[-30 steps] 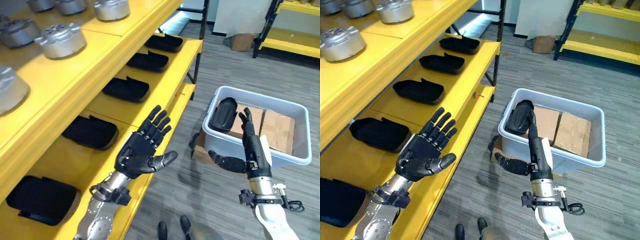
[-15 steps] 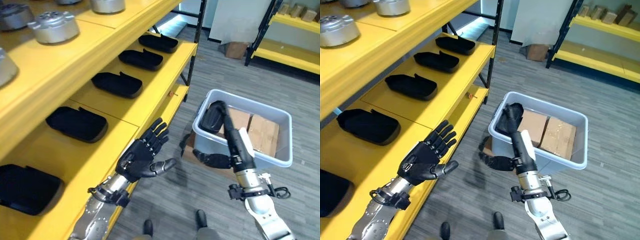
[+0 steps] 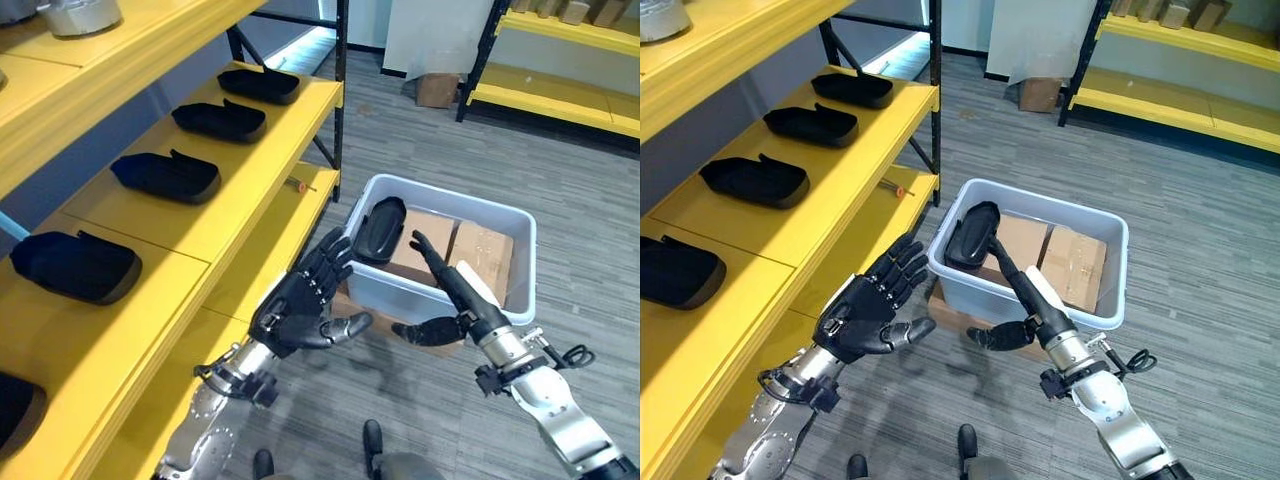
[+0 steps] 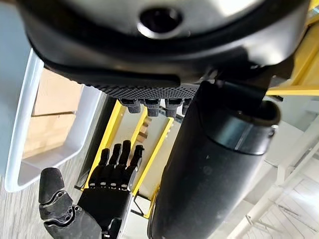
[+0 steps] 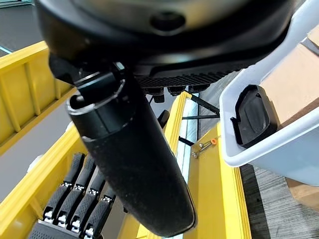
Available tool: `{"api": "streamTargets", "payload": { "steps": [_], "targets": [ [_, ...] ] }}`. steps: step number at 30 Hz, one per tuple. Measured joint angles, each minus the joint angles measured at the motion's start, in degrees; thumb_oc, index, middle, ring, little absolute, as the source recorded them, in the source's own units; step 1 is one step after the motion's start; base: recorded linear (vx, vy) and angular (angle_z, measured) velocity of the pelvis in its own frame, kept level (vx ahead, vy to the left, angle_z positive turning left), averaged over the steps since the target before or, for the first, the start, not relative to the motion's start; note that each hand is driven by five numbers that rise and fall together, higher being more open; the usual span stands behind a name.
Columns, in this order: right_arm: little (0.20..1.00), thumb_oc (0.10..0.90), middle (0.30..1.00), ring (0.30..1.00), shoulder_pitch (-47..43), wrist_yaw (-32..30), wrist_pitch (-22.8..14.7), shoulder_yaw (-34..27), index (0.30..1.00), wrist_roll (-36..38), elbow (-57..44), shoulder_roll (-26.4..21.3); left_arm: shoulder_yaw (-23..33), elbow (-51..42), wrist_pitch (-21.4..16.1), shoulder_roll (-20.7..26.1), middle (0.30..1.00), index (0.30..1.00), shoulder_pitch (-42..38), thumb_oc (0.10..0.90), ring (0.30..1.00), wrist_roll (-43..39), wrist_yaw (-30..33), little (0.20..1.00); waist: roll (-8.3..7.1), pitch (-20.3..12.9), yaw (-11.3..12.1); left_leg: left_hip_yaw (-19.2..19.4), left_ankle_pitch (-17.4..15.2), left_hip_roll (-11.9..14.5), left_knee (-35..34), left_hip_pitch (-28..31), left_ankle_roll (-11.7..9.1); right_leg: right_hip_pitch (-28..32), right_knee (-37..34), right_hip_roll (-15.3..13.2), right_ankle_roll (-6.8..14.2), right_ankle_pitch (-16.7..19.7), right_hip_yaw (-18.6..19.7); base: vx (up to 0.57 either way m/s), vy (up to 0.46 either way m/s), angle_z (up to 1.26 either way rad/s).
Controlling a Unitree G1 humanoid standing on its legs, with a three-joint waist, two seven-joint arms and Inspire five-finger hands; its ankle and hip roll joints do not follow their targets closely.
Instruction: Move parts from the plastic box to the shelf.
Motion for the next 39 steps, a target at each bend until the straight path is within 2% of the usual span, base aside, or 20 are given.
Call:
{"api": "streamTargets", "payload": {
  "steps": [1,3,5,7,9,11,12,13,15,16,17,18,19,20,23,25,29,34,36,39],
  "targets": [
    [1.0,0.9,1.0,1.0,2.02,-0.08,-0.01,-1.62,1.0,0.0,-0.66,0.48,-0.94,2.74,0.38,-0.22,1.0,1.0,-2.54,0.9,1.0,0.27,1.01,1.0,-0.55,0.15,-0.68,2.99,0.03,-0.25,3.8,-1.64,0.42,-2.63,7.1,-1.45,-0.61,-4.49,-1.35,0.07,-0.122,0.43],
    [1.0,0.9,1.0,1.0,3.42,-0.43,-0.12,-2.88,1.0,0.02,-0.83,1.76,-0.9,3.12,0.81,-0.31,1.0,1.0,-1.88,0.9,1.0,0.29,1.9,1.0,-0.51,0.17,-1.52,4.47,-1.45,-0.7,4.68,-1.66,2.69,-3.32,9.03,-2.2,-1.2,-5.72,-1.37,0.07,-0.052,0.24],
    [1.0,0.9,1.0,1.0,4.9,-1.07,-0.08,-4.11,1.0,0.04,-0.56,4.0,-0.87,3.12,1.24,-0.34,1.0,1.0,-0.58,0.9,1.0,0.36,2.21,1.0,-0.4,0.18,-1.45,4.23,-5.27,-4.54,6.18,-1.27,1.95,-3.73,9.27,-2.95,-1.1,-5.61,-0.22,0.09,-0.022,-0.16],
    [1.0,0.9,1.0,1.0,6.16,-1.23,-0.08,-4.19,1.0,0.0,-0.46,4.14,-0.61,3.19,1.39,-0.37,1.0,1.0,0.23,0.9,1.0,1.23,2.33,1.0,0.14,0.25,-2.8,3.67,-7.4,-6.08,3.9,-0.46,1.83,-4.36,9.58,-2.81,-0.75,-5.36,0.13,0.09,0.007,-0.14],
    [1.0,0.9,1.0,1.0,8.38,-0.72,-0.1,-4.22,1.0,-0.07,-0.48,4.42,0.32,3.35,1.39,-0.56,1.0,1.0,1.47,0.9,1.0,2.54,1.93,1.0,0.5,0.97,-2.89,3.62,-6.88,-9.24,4.19,-1.13,1.3,-3.94,8.17,-4.0,-0.08,-4.15,2.2,0.08,0.02,-0.36],
    [1.0,0.9,1.0,1.0,9.64,-0.37,-0.09,-4.02,1.0,-0.16,-0.39,4.54,0.46,3.33,1.33,-0.52,1.0,1.0,1.54,0.9,1.0,2.53,1.93,1.0,1.42,1.31,-3.16,3.8,-5.54,-9.56,3.81,-0.16,-1.45,-2.43,6.52,-3.89,0.8,-3.53,2.07,0.2,0.034,-0.04],
    [1.0,0.9,1.0,1.0,9.79,-0.62,-0.13,-3.97,1.0,-0.41,-0.26,4.96,0.57,3.25,1.09,-0.49,1.0,1.0,1.19,0.9,1.0,2.5,1.92,1.0,1.12,1.65,-3.06,3.93,-6.29,-9.49,8.24,-2.46,-2.37,-1.87,5.02,-4.25,0.57,-3.46,2.59,0.23,0.007,0.15],
    [1.0,0.9,1.0,1.0,9.18,-1.04,-0.19,-3.19,1.0,-1.09,0.13,5.69,1.1,2.97,0.88,-0.71,1.0,1.0,0.8,0.9,1.0,2.3,2.45,1.0,-1.4,3.32,-1.73,1.64,-8.19,-12.32,14.58,-7.24,-2.86,0.74,-0.51,-6.67,-0.25,-0.11,5.65,0.23,0.004,-0.1],
    [1.0,0.9,1.0,1.0,8.83,-1.01,-1.26,-2.83,1.0,-1.2,0.11,4.87,1.2,2.47,0.82,-0.83,1.0,1.0,1.4,0.9,1.0,2.01,3.12,1.0,-1.07,3.36,0.31,-0.59,-8.14,-16.33,6.33,-8.41,-1.97,1.36,-5.31,-8.63,0.48,0.66,6.58,0.22,0.027,-0.39],
    [1.0,0.9,1.0,1.0,8.5,-0.88,-1.47,-2.85,1.0,-1.2,0.0,3.87,1.63,2.21,0.82,-1.35,1.0,1.0,2.25,0.9,1.0,2.02,3.27,1.0,1.38,3.36,1.04,-1.16,-7.02,-15.5,0.12,-7.68,-1.53,1.68,-5.3,-6.8,1.38,1.19,5.78,0.24,0.073,-0.43],
    [1.0,0.9,1.0,1.0,8.16,-0.76,-1.47,-2.83,1.0,-1.18,0.44,4.71,2.79,2.44,0.77,-1.67,1.0,1.0,3.01,0.9,1.0,2.02,3.39,1.0,1.92,4.39,1.75,-1.1,-2.05,-14.51,-0.52,-5.9,-1.76,1.57,-2.43,-6.29,3.13,1.33,5.93,0.28,0.105,-0.43],
    [1.0,0.9,1.0,1.0,8.38,-0.3,-1.47,-2.61,1.0,-1.18,0.94,5.65,3.92,2.84,0.66,-1.92,1.0,1.0,4.18,0.9,1.0,2.01,4.01,1.0,1.93,5.18,2.48,-0.88,-1.44,-14.06,0.64,-4.76,-2.13,0.31,4.27,-5.57,3.2,-2.01,5.62,0.29,0.139,-0.46],
    [1.0,0.9,1.0,1.0,9.99,0.57,-1.9,-1.67,1.0,-1.21,0.58,5.94,6.03,2.47,-0.41,-0.9,1.0,1.0,8.15,0.9,1.0,1.99,4.7,1.0,-0.76,4.8,3.49,-1.04,-1.6,-15.63,1.12,-2.38,-2.13,-1.03,12.27,-5.12,1.95,-7.54,5.16,0.25,0.123,-0.32],
    [1.0,0.9,1.0,1.0,10.38,0.94,-2.75,-1.82,1.0,-1.21,0.6,5.66,6.98,2.66,-1.31,-0.75,1.0,1.0,9.92,0.9,1.0,1.99,4.8,1.0,-1.12,4.56,3.54,-1.62,-1.78,-16.25,1.91,-2.3,-1.74,-0.16,11.03,-5.36,1.95,-8.47,5.82,0.28,0.146,-0.26],
    [1.0,0.9,1.0,1.0,10.36,0.92,-3.42,-2.45,1.0,-1.64,0.57,5.68,8.54,2.67,-1.67,-0.15,1.0,1.0,11.18,0.9,1.0,1.75,5.31,1.0,-1.26,4.53,3.5,-1.12,-2.13,-16.08,1.04,-2.49,-0.69,2.6,4.27,-4.7,2.77,-6.05,6.6,0.18,0.102,-0.22],
    [1.0,0.9,1.0,1.0,10.86,0.94,-3.49,-2.23,1.0,-2.8,0.54,5.73,8.5,2.65,-1.61,-0.26,1.0,1.0,10.81,0.9,1.0,1.68,5.31,1.0,-1.57,4.45,3.41,0.24,-1.08,-16.32,0.51,-1.89,1.72,3.21,3.38,-5.16,3.01,-4.77,6.64,0.31,0.153,-0.16],
    [1.0,0.9,1.0,1.0,10.23,0.65,-3.43,-1.56,1.0,-3.98,0.51,5.36,6.29,3.74,-1.31,-0.8,1.0,1.0,8.43,0.9,1.0,-2.34,5.36,1.0,-1.95,4.39,3.48,0.03,-2.05,-17.72,-1.48,0.81,2.45,6.93,-0.39,-6.56,3.9,-3.55,5.58,0.23,0.1,0.04],
    [1.0,0.9,1.0,1.0,5.57,-2.03,-2.2,-1.63,1.0,-6.81,0.51,6.37,4.51,3.63,0.53,-0.94,1.0,1.0,4.44,0.9,1.0,-0.12,5.3,1.0,-3.24,3.56,3.5,-1.21,-2.04,-18.38,-3.26,1.51,3.64,7.93,-1.35,-6.67,4.15,-3.27,3.48,0.19,0.139,0.13],
    [1.0,0.9,1.0,1.0,3.31,-3.03,-1.52,-1.63,1.0,-7.54,0.55,7.52,4.14,3.85,1.42,-0.89,1.0,1.0,3.04,0.9,1.0,0.81,5.25,1.0,-2.97,3.52,3.33,-1.28,-2.33,-17.53,-2.77,1.55,4.08,4.24,6.48,-6.04,5.37,-4.19,2.9,0.1,0.137,0.04],
    [1.0,0.9,1.0,1.0,2.86,-4.97,-1.53,-1.67,1.0,-7.97,0.56,8.14,2.86,4.78,3.37,-0.83,1.0,1.0,1.42,0.9,1.0,1.95,4.04,1.0,-2.93,3.52,3.07,-0.66,-3.76,-16.9,-0.97,2.43,5.57,-3.41,24.17,-6.51,5.77,-4.16,1.74,0.09,0.075,0.03]
  ]
}}
